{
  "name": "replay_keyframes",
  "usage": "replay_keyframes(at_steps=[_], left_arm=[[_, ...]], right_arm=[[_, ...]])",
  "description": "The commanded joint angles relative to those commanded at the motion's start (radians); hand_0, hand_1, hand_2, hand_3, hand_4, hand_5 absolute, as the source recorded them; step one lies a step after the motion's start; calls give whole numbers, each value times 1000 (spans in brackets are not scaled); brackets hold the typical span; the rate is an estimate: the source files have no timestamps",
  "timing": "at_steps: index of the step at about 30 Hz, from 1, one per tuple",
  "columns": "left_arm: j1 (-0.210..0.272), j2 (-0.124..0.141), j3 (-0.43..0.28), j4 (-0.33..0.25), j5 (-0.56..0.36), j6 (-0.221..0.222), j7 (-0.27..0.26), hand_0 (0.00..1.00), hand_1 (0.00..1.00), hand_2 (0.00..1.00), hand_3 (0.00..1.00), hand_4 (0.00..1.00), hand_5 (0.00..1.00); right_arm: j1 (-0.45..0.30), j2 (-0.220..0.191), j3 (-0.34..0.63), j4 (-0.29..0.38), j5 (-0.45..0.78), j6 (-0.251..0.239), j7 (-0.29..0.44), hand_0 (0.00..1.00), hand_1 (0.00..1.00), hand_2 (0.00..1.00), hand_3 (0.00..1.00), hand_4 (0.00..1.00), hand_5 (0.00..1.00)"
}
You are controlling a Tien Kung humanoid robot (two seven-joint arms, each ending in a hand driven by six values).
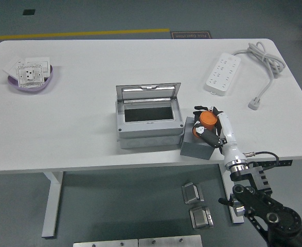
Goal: Pick up the cylinder from the cube,place it in the box,flap close box
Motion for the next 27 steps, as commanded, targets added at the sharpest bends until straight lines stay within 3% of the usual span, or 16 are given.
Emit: replay_keyframes(at_steps=[1,2,19,27], left_arm=[[0,0,1,0,-2,0,-1,678,688,590,710,485,2],[0,0,2,0,-4,0,-1,679,688,593,711,487,2],[1,-1,4,0,-8,-4,-8,678,688,596,713,491,6],[2,2,-1,0,-1,-4,-5,679,688,600,716,500,12]], right_arm=[[1,0,0,1,-7,-4,-2,606,541,518,389,2,2],[2,-1,0,1,-13,-6,-4,543,357,420,274,2,2],[63,-8,-5,3,-83,-27,-32,539,337,409,254,2,2],[159,-13,-57,39,-235,-27,-140,542,353,417,253,2,2]])
